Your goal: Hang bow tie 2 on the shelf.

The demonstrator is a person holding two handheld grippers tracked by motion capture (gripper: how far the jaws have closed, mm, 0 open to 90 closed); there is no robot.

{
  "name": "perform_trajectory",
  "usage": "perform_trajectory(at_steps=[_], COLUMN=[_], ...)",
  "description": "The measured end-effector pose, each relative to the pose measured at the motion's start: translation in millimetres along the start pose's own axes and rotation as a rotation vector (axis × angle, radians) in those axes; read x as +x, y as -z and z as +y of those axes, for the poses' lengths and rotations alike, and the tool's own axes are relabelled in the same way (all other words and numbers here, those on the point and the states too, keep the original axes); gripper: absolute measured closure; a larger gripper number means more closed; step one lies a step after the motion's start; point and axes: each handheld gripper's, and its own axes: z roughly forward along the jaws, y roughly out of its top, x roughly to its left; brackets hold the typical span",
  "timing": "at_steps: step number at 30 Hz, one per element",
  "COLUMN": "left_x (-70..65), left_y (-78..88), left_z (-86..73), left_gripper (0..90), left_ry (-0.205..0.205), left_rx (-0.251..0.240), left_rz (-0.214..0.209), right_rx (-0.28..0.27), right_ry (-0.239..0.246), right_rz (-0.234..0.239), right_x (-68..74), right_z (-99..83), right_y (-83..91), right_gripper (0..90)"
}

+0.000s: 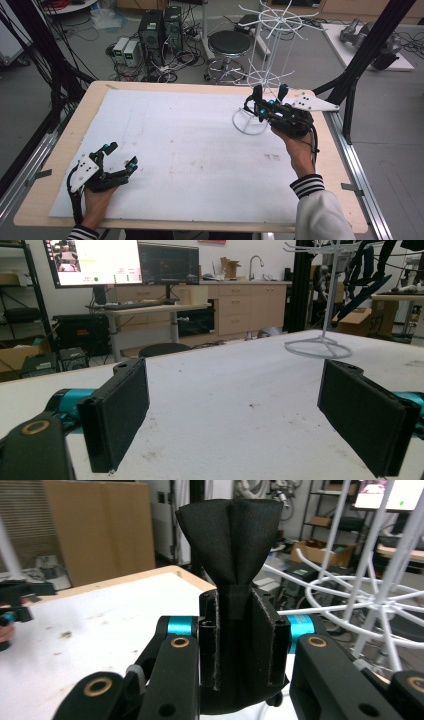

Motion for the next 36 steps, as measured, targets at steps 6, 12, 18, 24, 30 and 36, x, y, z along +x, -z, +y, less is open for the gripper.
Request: perform_trajectory(at_steps=[6, 12, 18, 24, 30, 36], left_x=[0.1, 0.2, 0.2, 0.2, 0.7, 0.8], left_y=[0.2, 0.1, 0.1, 0.1, 0.2, 0.2], left_z=[0.0, 0.0, -0.1, 0.0, 0.1, 0.0], left_gripper=[13.6, 13.6, 13.7, 13.6, 13.7, 13.6], left_ry=[0.000, 0.001, 0.000, 0.000, -0.003, -0.002], left_rx=[0.003, 0.001, 0.002, 0.001, 0.001, 0.001], left_rz=[0.000, -0.001, -0.001, -0.001, 0.000, -0.001], right_rx=[-0.004, -0.001, -0.005, 0.006, 0.015, 0.016], right_ry=[-0.012, -0.014, -0.016, -0.005, 0.003, 0.008], right_rz=[-0.052, -0.098, -0.132, -0.175, -0.198, -0.213], right_x=[-1.3, -3.1, -3.9, -5.0, -6.0, -7.4], right_z=[2.4, 2.8, 3.6, 6.9, 10.8, 12.9], right_y=[-1.5, -2.5, -2.6, -4.0, -7.7, -9.1], right_gripper=[74.9, 74.7, 74.6, 74.5, 73.9, 73.2])
